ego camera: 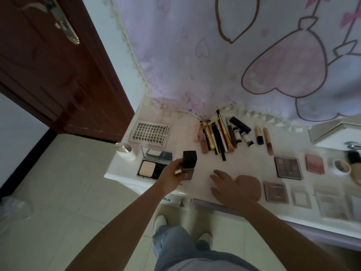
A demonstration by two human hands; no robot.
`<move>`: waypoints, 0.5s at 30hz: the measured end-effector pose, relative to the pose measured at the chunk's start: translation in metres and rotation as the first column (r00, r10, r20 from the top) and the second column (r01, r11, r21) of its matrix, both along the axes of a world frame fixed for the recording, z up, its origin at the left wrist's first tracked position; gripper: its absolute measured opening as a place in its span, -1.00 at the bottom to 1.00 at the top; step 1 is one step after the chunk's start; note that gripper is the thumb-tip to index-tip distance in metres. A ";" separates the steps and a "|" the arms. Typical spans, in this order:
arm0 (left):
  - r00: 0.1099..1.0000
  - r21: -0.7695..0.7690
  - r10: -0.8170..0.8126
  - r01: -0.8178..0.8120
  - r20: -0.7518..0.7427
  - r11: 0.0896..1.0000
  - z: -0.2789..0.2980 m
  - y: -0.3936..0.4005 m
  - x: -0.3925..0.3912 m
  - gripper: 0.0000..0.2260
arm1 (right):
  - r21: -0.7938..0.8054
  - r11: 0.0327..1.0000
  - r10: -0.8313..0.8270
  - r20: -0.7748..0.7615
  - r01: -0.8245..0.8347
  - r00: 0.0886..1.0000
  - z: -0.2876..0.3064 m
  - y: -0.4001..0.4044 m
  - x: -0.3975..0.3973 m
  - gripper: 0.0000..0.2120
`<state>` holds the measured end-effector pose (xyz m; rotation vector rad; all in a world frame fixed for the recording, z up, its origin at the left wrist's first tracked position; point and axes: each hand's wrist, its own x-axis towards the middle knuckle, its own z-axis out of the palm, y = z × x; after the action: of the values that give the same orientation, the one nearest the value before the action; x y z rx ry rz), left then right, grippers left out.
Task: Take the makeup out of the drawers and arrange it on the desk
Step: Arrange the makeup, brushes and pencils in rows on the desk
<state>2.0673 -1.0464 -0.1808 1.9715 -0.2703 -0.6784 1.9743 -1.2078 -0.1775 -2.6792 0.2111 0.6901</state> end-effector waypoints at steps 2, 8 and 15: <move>1.000 0.009 -0.013 0.013 -0.005 1.000 -0.002 0.000 0.001 -0.61 | -0.060 0.997 0.034 -0.040 -0.037 0.999 -0.004 0.001 -0.001 -0.51; 0.998 0.022 -0.036 0.037 -0.048 0.999 -0.009 0.002 0.003 -0.63 | -0.111 0.988 0.099 -0.058 -0.104 0.993 -0.009 -0.002 -0.008 -0.45; 0.999 0.073 -0.033 0.034 -0.019 0.997 -0.006 -0.004 0.013 -0.67 | -0.180 0.975 0.146 0.088 -0.129 0.985 -0.004 -0.025 -0.013 -0.49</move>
<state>2.0808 -1.0507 -0.1866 2.0333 -0.2718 -0.7365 1.9609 -1.2330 -0.1815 -2.9098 0.0618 0.5996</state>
